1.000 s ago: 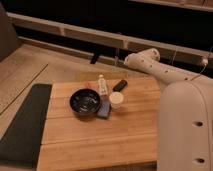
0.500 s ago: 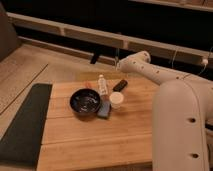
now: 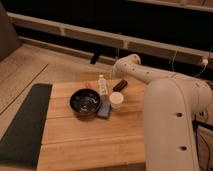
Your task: Push the eraser across the table
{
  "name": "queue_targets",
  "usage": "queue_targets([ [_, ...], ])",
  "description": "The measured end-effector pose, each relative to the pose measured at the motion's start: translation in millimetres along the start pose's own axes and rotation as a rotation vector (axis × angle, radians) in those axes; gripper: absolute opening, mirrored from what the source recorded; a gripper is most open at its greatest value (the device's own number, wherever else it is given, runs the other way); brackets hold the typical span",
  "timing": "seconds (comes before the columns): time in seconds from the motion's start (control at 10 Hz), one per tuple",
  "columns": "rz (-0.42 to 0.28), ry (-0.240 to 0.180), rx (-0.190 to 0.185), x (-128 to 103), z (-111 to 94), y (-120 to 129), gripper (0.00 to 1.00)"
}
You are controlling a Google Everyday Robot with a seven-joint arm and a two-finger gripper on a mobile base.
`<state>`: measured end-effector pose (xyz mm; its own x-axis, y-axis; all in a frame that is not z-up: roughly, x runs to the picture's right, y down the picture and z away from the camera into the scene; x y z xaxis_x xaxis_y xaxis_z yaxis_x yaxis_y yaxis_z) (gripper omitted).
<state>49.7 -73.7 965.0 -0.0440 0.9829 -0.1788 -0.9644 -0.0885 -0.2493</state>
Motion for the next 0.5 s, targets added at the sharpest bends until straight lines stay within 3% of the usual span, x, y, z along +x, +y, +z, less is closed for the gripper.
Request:
queue_targets([
  [0.3, 0.023, -0.014, 0.007, 4, -17, -12, 0.0],
  [0.5, 0.02, -0.013, 0.007, 4, -16, -11, 0.0],
])
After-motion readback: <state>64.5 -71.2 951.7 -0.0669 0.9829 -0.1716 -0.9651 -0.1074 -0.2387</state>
